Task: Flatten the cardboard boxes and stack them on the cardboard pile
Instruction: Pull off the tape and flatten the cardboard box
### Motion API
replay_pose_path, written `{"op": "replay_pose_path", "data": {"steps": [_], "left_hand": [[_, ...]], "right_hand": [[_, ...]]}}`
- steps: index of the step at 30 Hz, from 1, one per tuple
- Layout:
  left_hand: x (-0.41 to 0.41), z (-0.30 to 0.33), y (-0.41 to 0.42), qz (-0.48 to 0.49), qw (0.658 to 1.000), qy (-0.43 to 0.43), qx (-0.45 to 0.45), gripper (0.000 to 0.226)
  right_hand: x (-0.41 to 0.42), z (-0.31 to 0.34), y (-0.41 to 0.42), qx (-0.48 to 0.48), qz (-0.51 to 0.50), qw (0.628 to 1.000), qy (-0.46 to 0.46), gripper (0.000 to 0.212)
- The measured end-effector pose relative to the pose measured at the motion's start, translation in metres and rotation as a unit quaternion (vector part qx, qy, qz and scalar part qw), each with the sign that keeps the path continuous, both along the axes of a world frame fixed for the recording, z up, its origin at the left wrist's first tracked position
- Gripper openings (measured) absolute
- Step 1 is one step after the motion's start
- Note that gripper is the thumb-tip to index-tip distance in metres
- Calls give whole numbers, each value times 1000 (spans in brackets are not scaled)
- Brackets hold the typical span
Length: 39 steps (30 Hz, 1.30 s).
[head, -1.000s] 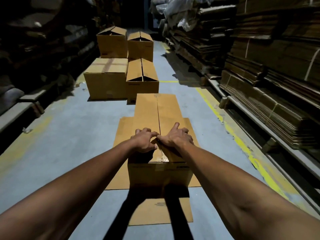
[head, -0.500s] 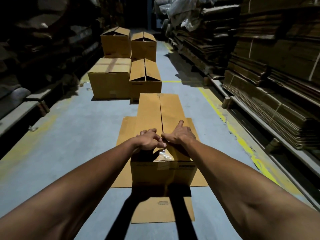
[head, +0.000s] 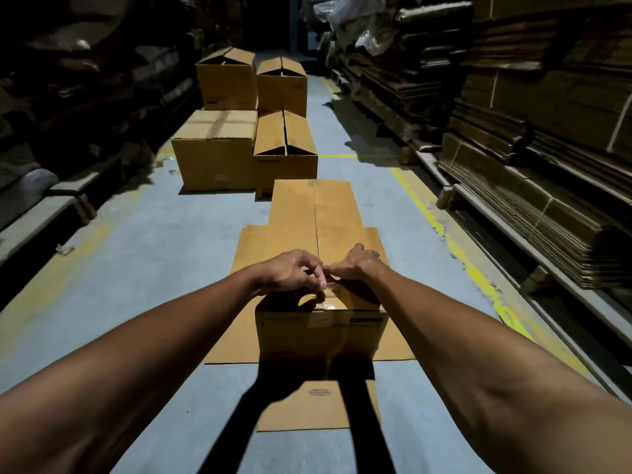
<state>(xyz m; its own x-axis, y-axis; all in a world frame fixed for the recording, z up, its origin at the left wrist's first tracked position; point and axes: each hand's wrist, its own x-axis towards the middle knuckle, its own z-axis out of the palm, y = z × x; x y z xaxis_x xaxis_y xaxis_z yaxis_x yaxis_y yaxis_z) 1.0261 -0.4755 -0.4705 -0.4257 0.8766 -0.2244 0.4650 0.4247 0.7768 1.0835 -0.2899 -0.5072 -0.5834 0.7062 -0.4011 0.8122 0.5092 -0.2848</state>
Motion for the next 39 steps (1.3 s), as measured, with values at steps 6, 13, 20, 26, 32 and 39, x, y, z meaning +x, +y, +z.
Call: {"op": "replay_pose_path", "data": {"steps": [6, 13, 20, 26, 32, 39], "left_hand": [[2, -1, -19, -43, 998, 42, 33, 13], [40, -9, -50, -135, 933, 319, 97, 10], [53, -20, -60, -238, 830, 494, 104, 25], [57, -27, -73, -314, 735, 592, 100, 30], [54, -47, -97, -314, 719, 618, 40, 48], [58, -52, -108, -281, 714, 641, 7, 64]], "right_hand": [[-10, -6, -4, -1, -6, 1000, -8, 131], [-13, -7, -9, 26, 18, 999, -17, 98], [-3, 7, -21, 20, 17, 1000, 13, 94], [5, 11, -20, 26, 27, 999, 2, 113], [7, 18, -21, -14, 53, 997, -45, 131], [25, 44, -22, -92, 139, 979, -119, 148]]}}
